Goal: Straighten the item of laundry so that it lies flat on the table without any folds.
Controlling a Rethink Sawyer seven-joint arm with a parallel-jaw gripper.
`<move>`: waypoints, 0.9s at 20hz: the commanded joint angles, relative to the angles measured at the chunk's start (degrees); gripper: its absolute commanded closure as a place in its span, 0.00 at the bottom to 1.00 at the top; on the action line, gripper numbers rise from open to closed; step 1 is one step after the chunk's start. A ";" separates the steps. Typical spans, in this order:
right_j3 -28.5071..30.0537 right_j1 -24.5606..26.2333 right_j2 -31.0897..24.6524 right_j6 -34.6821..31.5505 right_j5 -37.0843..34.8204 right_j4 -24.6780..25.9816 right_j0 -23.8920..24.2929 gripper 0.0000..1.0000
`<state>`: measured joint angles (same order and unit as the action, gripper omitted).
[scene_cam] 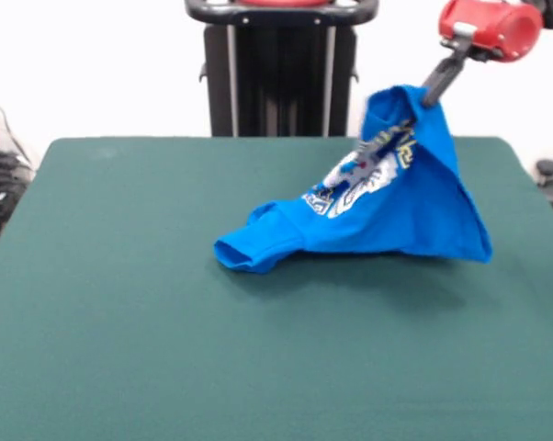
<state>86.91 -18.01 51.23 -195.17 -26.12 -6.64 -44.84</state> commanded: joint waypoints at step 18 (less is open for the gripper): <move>-4.63 24.00 11.90 -36.31 -26.47 -25.03 -7.93 1.00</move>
<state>87.79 -0.85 64.35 -206.70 -43.52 -24.77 -52.31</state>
